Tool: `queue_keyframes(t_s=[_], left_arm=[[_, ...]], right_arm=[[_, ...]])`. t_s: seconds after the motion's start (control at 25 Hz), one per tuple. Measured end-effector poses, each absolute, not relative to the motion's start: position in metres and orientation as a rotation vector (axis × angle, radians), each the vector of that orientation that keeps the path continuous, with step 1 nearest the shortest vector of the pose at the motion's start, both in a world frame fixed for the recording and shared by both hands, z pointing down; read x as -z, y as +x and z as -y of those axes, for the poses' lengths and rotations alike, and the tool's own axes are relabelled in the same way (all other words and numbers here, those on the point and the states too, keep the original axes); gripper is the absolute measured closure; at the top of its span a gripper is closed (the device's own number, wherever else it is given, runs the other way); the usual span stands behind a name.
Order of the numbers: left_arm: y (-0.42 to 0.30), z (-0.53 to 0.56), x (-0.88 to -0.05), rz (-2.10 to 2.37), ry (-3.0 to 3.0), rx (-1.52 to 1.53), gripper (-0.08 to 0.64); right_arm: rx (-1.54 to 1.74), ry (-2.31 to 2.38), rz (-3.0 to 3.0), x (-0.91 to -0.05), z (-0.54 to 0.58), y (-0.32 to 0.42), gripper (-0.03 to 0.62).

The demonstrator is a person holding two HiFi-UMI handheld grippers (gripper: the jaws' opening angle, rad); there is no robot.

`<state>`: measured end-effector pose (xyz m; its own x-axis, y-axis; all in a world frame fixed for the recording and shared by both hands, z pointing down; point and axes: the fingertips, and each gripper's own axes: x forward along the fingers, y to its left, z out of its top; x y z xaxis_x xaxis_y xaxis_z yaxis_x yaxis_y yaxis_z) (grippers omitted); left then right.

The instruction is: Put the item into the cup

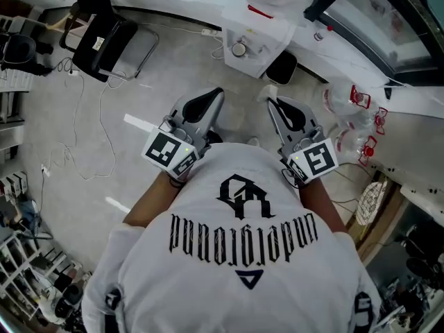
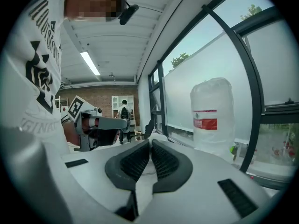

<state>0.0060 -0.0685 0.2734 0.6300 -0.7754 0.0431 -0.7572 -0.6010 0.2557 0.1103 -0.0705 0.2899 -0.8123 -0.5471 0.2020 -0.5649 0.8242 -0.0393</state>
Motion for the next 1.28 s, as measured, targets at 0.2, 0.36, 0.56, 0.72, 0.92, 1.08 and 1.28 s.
queue_keyframes(t_s=[0.2,0.36,0.56,0.72,0.92,1.08,1.28], left_arm=[[-0.033,0.092,-0.275,1.186,2.646,0.072,0.548],[-0.064,0.105,-0.277,1.137,2.669,0.063,0.548],[-0.096,0.120,-0.279,1.085,2.702,0.042,0.548],[-0.107,0.134,-0.284,1.042,2.714,0.025,0.548],[-0.107,0.152,-0.297,1.032,2.729,-0.017,0.548],[-0.104,0.171,-0.306,1.043,2.730,-0.059,0.548],[-0.101,0.190,-0.321,1.047,2.713,-0.100,0.548]], right_arm=[[-0.148,0.936,2.790,-0.289,0.092,0.071,0.569],[-0.149,0.992,2.764,-0.289,0.104,0.042,0.569],[-0.100,1.082,2.726,-0.287,0.121,0.022,0.569],[-0.103,1.132,2.692,-0.287,0.138,0.018,0.569],[-0.137,1.149,2.664,-0.302,0.158,0.019,0.569],[-0.177,1.139,2.667,-0.321,0.178,0.022,0.569],[-0.247,1.104,2.654,-0.351,0.202,0.021,0.569]])
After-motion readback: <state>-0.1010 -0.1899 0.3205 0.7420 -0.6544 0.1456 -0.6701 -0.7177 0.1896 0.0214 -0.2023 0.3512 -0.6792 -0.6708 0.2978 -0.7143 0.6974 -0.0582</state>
